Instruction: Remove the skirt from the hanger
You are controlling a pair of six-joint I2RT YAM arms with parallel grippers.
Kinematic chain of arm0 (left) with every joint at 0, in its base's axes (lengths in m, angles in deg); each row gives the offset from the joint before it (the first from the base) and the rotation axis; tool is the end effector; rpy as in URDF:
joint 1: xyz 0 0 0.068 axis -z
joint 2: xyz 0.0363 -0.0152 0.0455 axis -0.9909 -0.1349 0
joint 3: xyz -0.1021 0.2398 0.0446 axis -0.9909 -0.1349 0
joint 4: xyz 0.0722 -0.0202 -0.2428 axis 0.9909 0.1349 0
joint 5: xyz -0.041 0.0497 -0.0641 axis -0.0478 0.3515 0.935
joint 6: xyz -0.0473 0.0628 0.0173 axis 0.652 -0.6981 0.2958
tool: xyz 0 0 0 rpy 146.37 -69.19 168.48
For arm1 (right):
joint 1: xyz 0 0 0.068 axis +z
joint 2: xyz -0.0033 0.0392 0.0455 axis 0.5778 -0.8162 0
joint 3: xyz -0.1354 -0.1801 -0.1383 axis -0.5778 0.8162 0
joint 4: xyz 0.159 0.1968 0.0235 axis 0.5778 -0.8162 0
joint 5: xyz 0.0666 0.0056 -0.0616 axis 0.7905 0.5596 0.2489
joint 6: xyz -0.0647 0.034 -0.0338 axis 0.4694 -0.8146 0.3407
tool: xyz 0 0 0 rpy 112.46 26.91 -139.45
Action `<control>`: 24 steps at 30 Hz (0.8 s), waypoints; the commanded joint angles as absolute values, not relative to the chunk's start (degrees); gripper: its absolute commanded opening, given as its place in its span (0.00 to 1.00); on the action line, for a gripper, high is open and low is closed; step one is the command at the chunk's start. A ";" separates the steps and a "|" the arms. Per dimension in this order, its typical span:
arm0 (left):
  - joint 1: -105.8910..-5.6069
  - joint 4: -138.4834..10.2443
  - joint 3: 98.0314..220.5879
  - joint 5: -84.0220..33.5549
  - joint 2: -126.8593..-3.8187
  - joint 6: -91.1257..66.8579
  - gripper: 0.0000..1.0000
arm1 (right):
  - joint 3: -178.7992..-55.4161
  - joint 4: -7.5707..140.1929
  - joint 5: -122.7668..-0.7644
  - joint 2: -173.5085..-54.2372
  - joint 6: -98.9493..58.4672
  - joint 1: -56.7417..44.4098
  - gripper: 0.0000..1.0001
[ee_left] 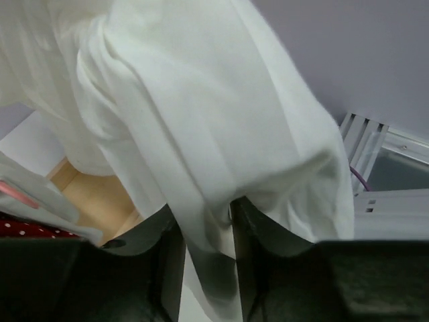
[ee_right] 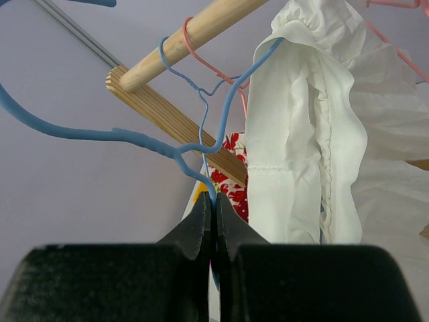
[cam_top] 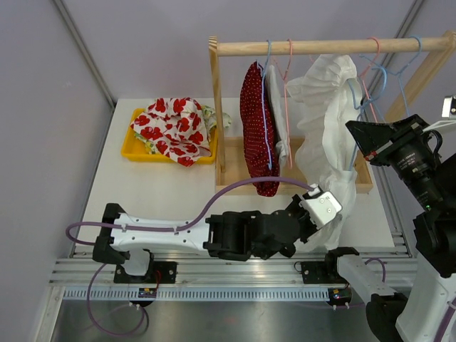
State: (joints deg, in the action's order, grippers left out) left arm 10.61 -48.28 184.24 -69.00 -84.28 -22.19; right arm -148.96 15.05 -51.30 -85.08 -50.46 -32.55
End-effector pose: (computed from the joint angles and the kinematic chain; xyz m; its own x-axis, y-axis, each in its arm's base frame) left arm 0.0203 -0.4030 0.4145 -0.0128 0.1761 -0.9843 0.8415 0.5337 0.0845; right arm 0.0886 0.0259 0.5525 -0.1676 0.5651 -0.8078 -0.3188 0.7443 0.5868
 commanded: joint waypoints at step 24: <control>39.83 -41.23 165.51 -74.97 -82.55 -1.91 0.00 | -153.20 20.84 -72.38 -88.97 -50.78 -32.30 0.00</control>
